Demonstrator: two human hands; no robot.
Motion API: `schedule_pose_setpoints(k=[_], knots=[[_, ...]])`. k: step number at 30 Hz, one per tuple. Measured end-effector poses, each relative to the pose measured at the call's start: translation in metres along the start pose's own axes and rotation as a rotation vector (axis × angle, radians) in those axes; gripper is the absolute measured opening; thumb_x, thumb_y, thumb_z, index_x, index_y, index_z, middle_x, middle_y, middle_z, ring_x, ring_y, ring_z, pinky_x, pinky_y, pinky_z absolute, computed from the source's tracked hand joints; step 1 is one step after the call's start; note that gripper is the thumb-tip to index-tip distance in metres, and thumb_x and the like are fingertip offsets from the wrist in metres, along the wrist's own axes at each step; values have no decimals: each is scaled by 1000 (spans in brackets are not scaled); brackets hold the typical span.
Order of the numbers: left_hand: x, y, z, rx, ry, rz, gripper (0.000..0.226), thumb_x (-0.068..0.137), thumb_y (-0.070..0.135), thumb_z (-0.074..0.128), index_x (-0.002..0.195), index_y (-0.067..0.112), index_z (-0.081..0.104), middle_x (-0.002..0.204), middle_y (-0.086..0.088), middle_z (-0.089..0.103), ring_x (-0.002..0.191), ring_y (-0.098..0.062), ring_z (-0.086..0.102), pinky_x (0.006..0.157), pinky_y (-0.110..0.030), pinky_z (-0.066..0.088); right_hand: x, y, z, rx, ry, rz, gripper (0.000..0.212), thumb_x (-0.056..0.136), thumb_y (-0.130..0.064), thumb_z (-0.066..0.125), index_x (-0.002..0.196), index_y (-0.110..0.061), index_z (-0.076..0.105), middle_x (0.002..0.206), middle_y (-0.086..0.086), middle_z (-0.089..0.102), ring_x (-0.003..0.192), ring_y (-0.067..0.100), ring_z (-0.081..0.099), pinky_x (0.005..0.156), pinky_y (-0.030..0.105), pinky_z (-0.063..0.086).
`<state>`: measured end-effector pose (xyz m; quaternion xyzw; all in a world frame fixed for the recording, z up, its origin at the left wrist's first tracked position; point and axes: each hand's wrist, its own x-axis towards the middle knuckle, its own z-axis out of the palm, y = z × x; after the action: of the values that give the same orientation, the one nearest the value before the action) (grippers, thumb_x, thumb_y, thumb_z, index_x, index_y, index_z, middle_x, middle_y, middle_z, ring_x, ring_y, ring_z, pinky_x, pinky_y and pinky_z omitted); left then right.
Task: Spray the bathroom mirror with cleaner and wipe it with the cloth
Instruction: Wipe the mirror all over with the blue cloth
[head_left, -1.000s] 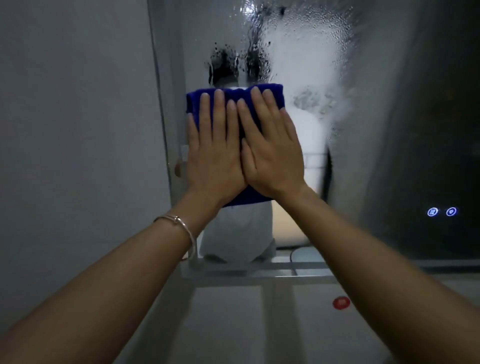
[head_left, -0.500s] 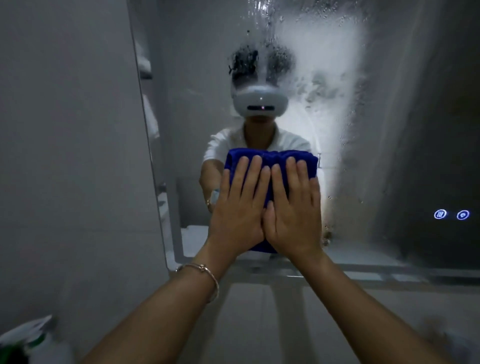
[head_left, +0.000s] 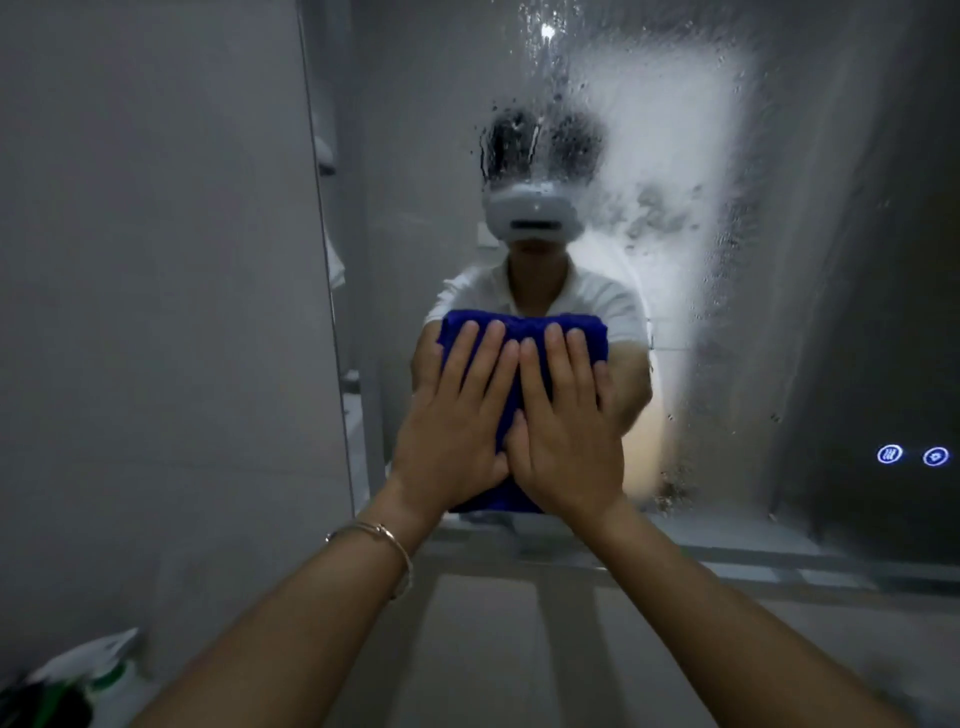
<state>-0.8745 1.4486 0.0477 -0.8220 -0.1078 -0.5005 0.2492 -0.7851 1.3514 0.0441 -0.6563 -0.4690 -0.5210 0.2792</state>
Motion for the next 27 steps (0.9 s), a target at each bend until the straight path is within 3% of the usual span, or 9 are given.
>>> schedule_pose_setpoints(k=[2, 5, 8, 12, 19, 25, 27], knots=[[28, -31, -14, -14, 26, -69, 71, 90, 34, 43, 147, 5, 13, 154, -16, 13, 144, -30, 3, 117, -49, 7, 48, -10, -2, 14, 48, -40, 61, 88, -26, 39, 145, -8, 32, 153, 15, 27, 143, 25, 18, 117, 41, 11], [47, -57, -25, -25, 57, -74, 67, 93, 33, 42, 146, 3, 15, 154, -18, 14, 143, -33, 7, 117, -49, 6, 85, -23, 0, 24, 77, -17, 61, 87, -26, 39, 145, -8, 35, 152, 15, 31, 143, 27, 22, 116, 44, 17], [23, -49, -14, -28, 76, -100, 65, 94, 32, 40, 146, 3, 14, 154, -18, 12, 143, -34, 6, 117, -50, 7, 57, -31, 9, 28, 89, 0, 60, 87, -25, 40, 145, -9, 34, 153, 13, 26, 143, 25, 19, 117, 43, 16], [-30, -30, 0, 19, -32, -99, 70, 92, 36, 40, 147, 7, 8, 154, -16, 8, 143, -34, 4, 117, -50, 5, 6, -42, 18, 11, 36, -11, 61, 87, -26, 42, 145, -10, 31, 153, 12, 24, 146, 21, 10, 119, 40, 8], [60, -77, -38, -37, 23, -122, 66, 93, 33, 39, 148, 4, 16, 155, -17, 13, 144, -33, 6, 116, -50, 7, 108, -43, -4, 105, 100, 35, 62, 82, -25, 39, 142, -7, 41, 150, 17, 35, 141, 28, 24, 114, 41, 14], [-10, -46, -9, -30, -10, -99, 72, 91, 34, 36, 149, 9, 0, 155, -14, 6, 143, -33, 6, 115, -53, 11, 30, -45, 12, 53, 38, -1, 61, 85, -25, 42, 143, -9, 36, 152, 14, 30, 142, 26, 21, 117, 40, 11], [-20, -44, -9, -16, -36, -87, 72, 91, 36, 35, 148, 8, 3, 155, -15, 7, 143, -33, 6, 114, -53, 11, 20, -44, 12, 53, 10, -23, 62, 84, -26, 41, 144, -10, 32, 151, 14, 30, 142, 26, 21, 118, 39, 9]])
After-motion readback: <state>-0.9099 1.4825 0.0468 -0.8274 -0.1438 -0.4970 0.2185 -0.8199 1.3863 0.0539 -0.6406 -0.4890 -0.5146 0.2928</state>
